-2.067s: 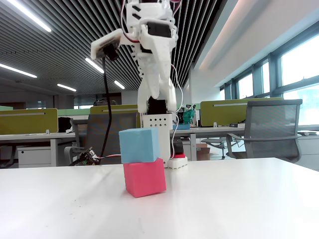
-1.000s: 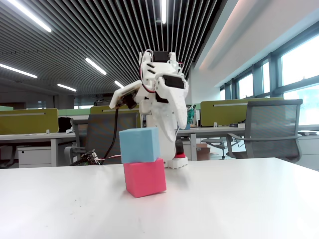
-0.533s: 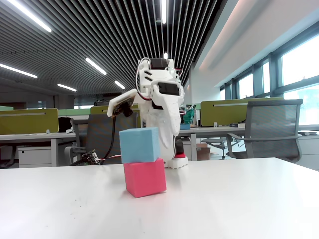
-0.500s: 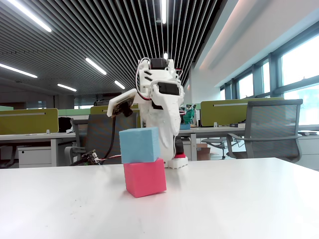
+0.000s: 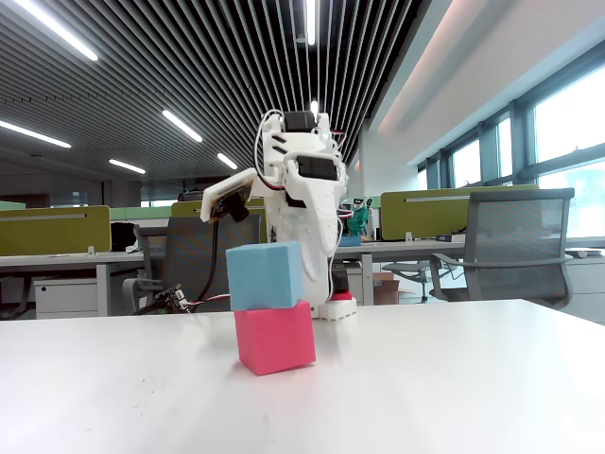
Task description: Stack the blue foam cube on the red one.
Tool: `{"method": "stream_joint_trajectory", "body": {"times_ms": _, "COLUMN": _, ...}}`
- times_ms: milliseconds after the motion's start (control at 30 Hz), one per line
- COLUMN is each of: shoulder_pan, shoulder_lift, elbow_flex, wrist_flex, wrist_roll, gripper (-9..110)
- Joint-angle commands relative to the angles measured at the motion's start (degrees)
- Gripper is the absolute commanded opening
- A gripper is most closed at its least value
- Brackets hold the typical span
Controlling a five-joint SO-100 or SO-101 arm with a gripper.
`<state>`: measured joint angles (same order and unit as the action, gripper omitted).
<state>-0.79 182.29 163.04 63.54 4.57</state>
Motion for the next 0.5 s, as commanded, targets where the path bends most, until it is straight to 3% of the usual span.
{"method": "stream_joint_trajectory", "body": {"times_ms": 0, "shoulder_pan": 0.18, "shoulder_lift": 0.09, "elbow_flex": -0.09, "wrist_flex": -1.05, "wrist_roll": 0.35, "gripper": 18}}
{"method": "stream_joint_trajectory", "body": {"times_ms": 467, "shoulder_pan": 1.49, "shoulder_lift": 0.09, "elbow_flex": -0.18, "wrist_flex": -0.35, "wrist_roll": 0.35, "gripper": 19}}
